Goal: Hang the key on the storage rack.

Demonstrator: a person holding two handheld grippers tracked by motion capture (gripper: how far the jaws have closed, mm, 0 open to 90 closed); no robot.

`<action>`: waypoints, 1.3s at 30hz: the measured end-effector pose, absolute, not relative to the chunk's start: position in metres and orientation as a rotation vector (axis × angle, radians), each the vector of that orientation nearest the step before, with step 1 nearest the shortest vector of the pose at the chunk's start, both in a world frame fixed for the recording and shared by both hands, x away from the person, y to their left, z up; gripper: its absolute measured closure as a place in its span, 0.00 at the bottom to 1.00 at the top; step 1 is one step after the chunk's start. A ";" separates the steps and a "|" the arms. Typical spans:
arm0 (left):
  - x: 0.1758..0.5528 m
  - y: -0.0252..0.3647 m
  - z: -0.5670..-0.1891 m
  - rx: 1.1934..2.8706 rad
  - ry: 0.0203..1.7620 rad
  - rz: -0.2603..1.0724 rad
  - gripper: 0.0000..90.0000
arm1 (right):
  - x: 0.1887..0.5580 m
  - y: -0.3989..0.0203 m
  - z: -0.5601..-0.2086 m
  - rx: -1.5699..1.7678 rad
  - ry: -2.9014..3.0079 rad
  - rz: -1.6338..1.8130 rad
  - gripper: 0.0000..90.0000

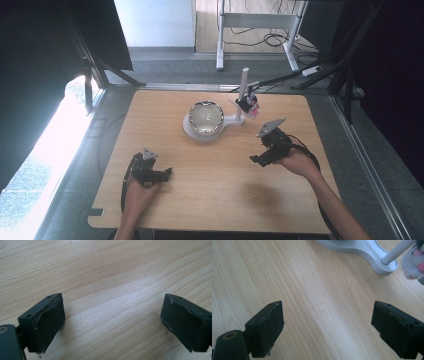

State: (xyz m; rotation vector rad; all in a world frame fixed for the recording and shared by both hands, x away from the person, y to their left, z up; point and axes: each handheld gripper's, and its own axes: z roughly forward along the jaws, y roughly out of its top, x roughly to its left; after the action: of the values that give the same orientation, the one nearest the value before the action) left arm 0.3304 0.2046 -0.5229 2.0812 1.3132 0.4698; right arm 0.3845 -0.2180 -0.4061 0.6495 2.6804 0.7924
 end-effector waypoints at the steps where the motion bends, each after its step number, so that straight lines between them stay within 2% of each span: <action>1: 0.330 0.205 -0.523 2.081 1.314 0.471 0.06 | 0.382 -0.219 -0.407 0.648 2.680 0.794 0.12; 20: 0.330 0.205 -0.523 2.084 1.313 0.472 0.06 | 0.345 -0.234 -0.426 0.675 2.642 0.806 0.11; 24: 0.330 0.205 -0.523 2.084 1.313 0.472 0.06 | 0.339 -0.236 -0.433 0.693 2.637 0.817 0.07; 39: 0.330 0.204 -0.523 2.082 1.313 0.472 0.06 | 0.325 -0.233 -0.462 0.719 2.625 0.861 0.06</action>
State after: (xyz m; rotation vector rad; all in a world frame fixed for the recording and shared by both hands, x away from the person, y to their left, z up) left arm 0.3303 0.2045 -0.5229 2.0823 1.3132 0.4717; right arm 0.3250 -0.2326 -0.4616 0.7193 2.6249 0.8605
